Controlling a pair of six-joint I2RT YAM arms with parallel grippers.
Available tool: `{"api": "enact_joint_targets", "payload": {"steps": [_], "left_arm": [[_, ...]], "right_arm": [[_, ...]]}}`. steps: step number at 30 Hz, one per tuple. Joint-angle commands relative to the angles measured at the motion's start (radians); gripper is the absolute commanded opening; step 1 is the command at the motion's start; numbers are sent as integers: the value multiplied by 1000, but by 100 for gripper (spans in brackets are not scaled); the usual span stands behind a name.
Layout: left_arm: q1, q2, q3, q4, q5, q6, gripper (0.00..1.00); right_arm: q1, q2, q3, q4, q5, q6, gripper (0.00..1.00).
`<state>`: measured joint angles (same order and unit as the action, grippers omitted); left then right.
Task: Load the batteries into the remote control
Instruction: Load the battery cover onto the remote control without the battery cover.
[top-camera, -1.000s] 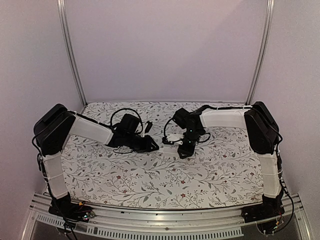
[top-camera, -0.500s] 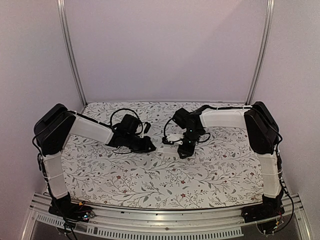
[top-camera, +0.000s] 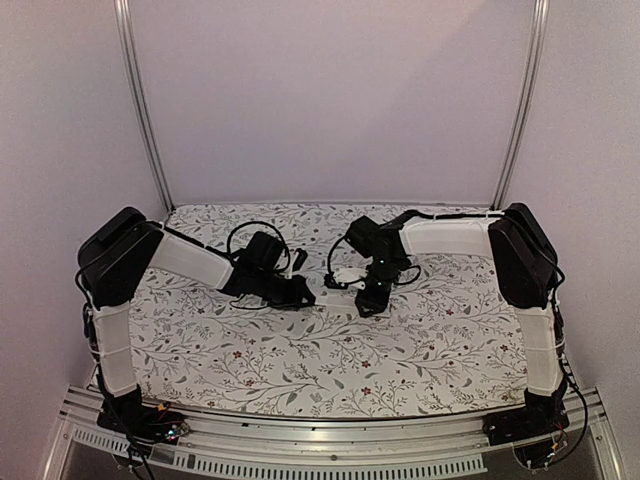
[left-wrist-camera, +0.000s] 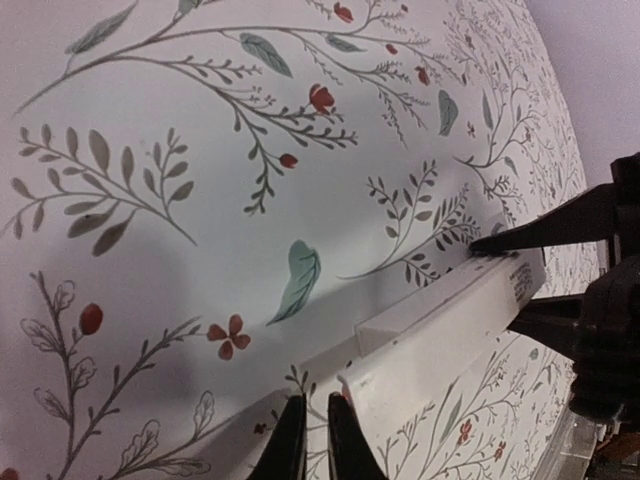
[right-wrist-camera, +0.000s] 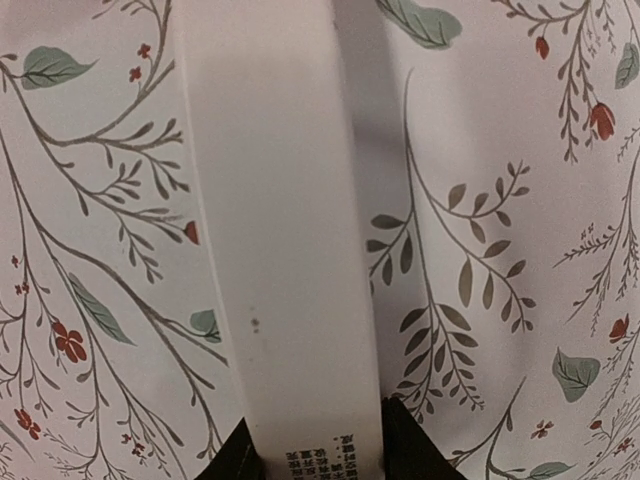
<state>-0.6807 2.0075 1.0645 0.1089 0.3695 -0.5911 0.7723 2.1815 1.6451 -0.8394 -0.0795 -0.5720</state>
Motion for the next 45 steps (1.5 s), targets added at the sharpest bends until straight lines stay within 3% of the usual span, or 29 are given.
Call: {"api": "enact_joint_targets", "payload": {"steps": [1, 33, 39, 45], "left_arm": [[-12, 21, 19, 42, 41, -4, 9], [-47, 40, 68, 2, 64, 40, 10], [-39, 30, 54, -7, 40, 33, 12], [10, -16, 4, 34, 32, 3, 24]], "right_arm": [[6, 38, 19, -12, 28, 5, 36], [7, 44, 27, -17, 34, 6, 36], [6, 39, 27, -20, 37, 12, 44], [-1, -4, 15, -2, 24, 27, 55]]}}
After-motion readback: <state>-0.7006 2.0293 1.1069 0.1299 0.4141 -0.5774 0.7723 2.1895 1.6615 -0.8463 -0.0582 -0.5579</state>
